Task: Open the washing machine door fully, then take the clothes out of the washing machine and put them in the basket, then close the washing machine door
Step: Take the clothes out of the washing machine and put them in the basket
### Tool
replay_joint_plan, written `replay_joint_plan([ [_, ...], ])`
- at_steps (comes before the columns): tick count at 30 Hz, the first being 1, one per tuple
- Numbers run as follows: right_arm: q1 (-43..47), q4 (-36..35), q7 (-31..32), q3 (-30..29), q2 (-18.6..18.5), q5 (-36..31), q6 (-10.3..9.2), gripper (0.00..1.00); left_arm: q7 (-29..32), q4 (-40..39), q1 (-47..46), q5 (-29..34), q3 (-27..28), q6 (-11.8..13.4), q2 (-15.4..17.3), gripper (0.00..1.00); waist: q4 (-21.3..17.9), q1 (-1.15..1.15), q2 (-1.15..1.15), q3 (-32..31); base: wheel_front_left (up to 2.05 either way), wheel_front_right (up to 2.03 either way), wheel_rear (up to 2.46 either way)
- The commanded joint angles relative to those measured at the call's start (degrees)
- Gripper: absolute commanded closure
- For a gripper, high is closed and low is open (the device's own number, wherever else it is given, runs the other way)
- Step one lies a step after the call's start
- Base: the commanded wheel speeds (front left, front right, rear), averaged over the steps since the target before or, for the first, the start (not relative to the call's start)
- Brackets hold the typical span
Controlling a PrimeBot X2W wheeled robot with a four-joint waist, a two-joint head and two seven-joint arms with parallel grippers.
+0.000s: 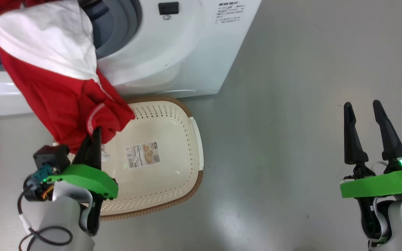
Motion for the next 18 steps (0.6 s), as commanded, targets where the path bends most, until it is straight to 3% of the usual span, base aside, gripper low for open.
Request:
replay_joint_plan([
  [1,-0.2,-1.4,-0.4,1.7,-0.2,0.8,0.36,0.00,-0.3,0.1,-0.7,0.3,1.2,-0.3,1.6,1.00,-0.3,0.00,0.00,1.1,0.00,0.00,0.00],
  [2,-0.3,-1.5,-0.4,1.7,-0.2,0.8,0.36,0.00,-0.3,0.5,-1.1,0.4,1.2,-0.3,1.7,0.97,-0.3,0.00,0.00,1.4,0.00,0.00,0.00],
  [3,-0.5,-1.5,-0.4,1.6,-0.2,0.8,0.36,0.00,-0.3,0.8,-1.5,0.5,1.3,-0.3,1.7,0.82,-0.4,0.00,0.00,1.7,0.00,0.00,0.00],
  [6,-0.8,-1.7,-0.4,1.5,-0.2,0.7,0.36,0.00,-0.3,2.1,-2.9,0.7,1.4,-0.3,1.9,0.50,-0.5,0.00,0.00,2.5,0.00,0.00,0.00],
  [7,-0.9,-1.7,-0.4,1.4,-0.2,0.7,0.36,0.00,-0.3,2.5,-3.3,0.7,1.5,-0.3,1.9,0.17,-0.5,0.00,0.00,2.7,0.00,0.00,0.00],
  [8,-1.0,-1.7,-0.4,1.4,-0.2,0.6,0.36,0.00,-0.3,2.9,-3.7,0.8,1.6,-0.3,2.0,0.00,-0.5,0.00,0.00,2.8,0.00,0.00,0.00],
  [18,-1.2,-1.4,-0.4,1.2,-0.2,0.3,0.36,0.00,-0.3,3.9,-4.8,0.7,2.5,-0.3,1.9,0.00,-0.1,0.00,0.00,2.2,0.00,0.00,0.00],
])
